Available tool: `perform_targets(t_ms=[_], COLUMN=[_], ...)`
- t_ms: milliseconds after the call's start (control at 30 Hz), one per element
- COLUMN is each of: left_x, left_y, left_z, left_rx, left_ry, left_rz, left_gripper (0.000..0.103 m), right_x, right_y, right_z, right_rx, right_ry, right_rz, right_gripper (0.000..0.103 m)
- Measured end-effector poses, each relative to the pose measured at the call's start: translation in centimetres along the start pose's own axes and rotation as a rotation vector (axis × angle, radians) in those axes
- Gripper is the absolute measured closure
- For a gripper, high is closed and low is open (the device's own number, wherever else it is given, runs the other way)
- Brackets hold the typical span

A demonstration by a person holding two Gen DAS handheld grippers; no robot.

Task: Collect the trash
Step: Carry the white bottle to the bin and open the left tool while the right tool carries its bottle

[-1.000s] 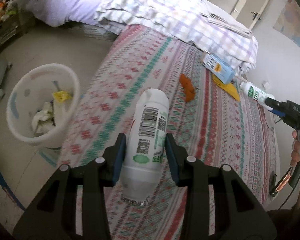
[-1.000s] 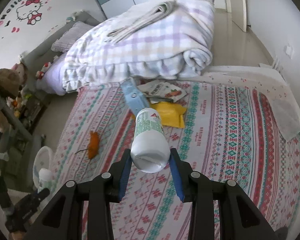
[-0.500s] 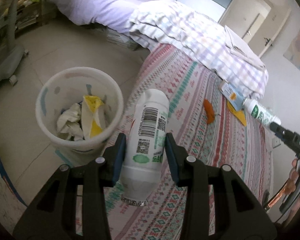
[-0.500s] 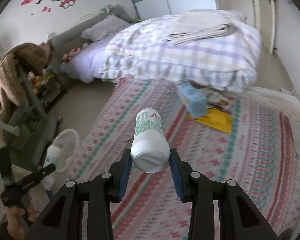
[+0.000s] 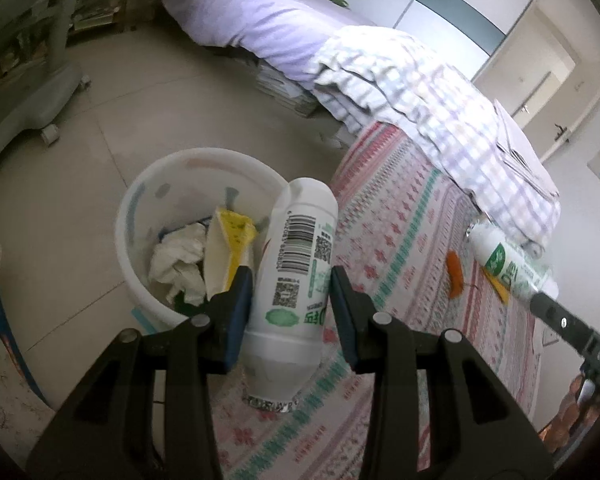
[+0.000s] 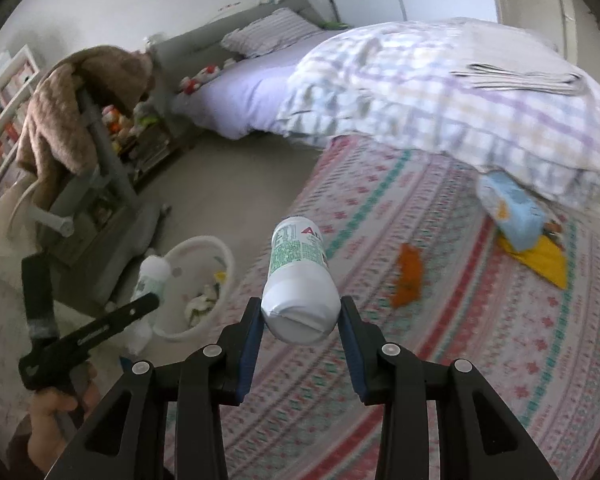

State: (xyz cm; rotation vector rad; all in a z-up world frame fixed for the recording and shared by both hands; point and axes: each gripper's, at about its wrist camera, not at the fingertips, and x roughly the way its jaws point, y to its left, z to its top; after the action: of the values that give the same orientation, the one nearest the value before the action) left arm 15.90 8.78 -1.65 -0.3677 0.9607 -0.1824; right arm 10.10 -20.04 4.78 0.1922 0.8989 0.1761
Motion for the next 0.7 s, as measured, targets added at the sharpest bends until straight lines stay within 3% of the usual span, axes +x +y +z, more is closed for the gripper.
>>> perform_targets(t_ms=[400, 433, 467, 533, 700], left_x=[3.4, 3.6, 3.6, 2.9, 1.2], left_y=[4.1, 4.4, 4.5, 4.9, 6.3], left_z=[2.2, 2.2, 2.3, 2.0, 1.5], left_rx=[-0.065, -0.064, -0.065, -0.064, -0.039], left_ry=[-0.018, -0.011, 0.003, 0.003, 0.009], left_rz=[0.007, 0.019, 0.045, 0.119, 0.192], left_gripper=[0.061, 0.058, 0.043, 0.02, 0.02], right_x=[4.9, 5.4, 5.7, 6.4, 8.1], right_y=[4.0, 4.3, 4.6, 5.2, 6.7], right_z=[-0.2, -0.2, -0.2, -0.1, -0.1], right_rx=[-0.072, -0.077, -0.082, -0.092, -0.125], right_ry=[0.047, 0.05, 0.053, 0.062, 0.094], right_rz=[0.068, 0.072, 0.076, 0.085, 0.113], right_gripper=[0.064, 0.064, 0.064, 0.064, 0.064])
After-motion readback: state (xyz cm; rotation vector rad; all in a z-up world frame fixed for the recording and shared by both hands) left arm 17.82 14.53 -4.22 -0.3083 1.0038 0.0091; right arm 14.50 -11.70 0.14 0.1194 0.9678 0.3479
